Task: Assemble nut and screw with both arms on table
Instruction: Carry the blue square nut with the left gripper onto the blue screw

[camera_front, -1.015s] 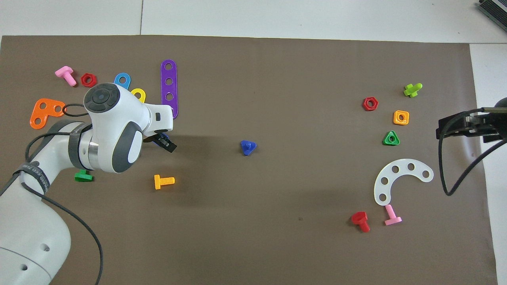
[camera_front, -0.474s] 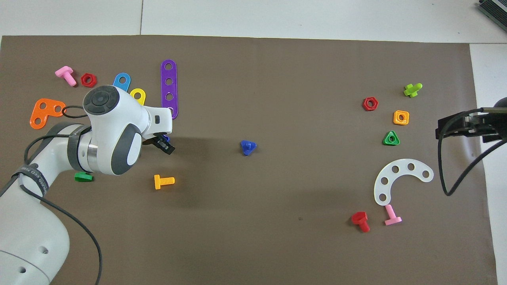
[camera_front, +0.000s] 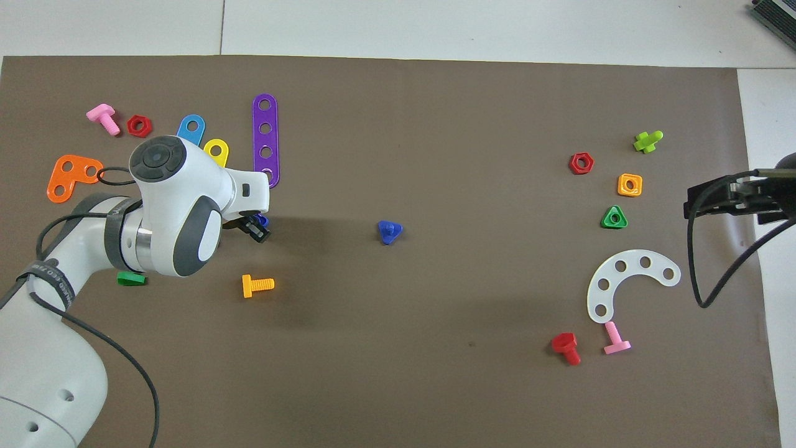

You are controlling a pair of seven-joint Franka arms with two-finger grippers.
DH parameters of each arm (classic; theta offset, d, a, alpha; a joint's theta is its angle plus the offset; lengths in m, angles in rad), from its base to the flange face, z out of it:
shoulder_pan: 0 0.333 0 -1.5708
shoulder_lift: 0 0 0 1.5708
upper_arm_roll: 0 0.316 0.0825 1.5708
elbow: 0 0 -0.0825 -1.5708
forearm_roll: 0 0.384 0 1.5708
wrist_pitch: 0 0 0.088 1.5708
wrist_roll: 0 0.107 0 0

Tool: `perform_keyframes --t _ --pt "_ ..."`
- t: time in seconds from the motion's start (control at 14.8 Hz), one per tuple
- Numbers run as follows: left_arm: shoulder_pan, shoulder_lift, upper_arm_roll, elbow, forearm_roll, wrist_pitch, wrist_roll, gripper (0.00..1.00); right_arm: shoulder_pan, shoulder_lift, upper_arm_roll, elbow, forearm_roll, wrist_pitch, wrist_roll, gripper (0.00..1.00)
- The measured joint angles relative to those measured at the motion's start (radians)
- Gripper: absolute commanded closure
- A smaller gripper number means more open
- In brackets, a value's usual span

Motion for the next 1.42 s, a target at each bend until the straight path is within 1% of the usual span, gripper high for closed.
perform_keyframes --t 0.34,0.54,0.68,0.95,1.29,1.42 --pt "0.0 -0.002 0.0 -0.002 0.0 -0.001 0.002 0.76 0.0 0.0 0.0 0.0 0.0 0.0 0.0 0.0" --pt "0.0 -0.004 0.0 -0.002 0.0 -0.001 0.001 0.85 0.0 0.0 0.0 0.0 0.0 0.0 0.0 0.0" --pt "0.0 -0.007 0.0 0.002 -0.003 0.001 -0.033 0.85 0.0 0.0 0.0 0.0 0.0 0.0 0.0 0.0" --pt "-0.015 -0.014 -0.005 0.052 -0.005 -0.006 -0.214 0.88 0.0 0.0 0.0 0.0 0.0 0.0 0.0 0.0" --pt "-0.089 -0.013 -0.007 0.152 -0.013 -0.083 -0.418 0.9 0.0 0.0 0.0 0.0 0.0 0.0 0.0 0.0" --pt "-0.127 -0.01 -0.008 0.176 -0.016 -0.089 -0.495 0.9 0.0 0.0 0.0 0.0 0.0 0.0 0.0 0.0"
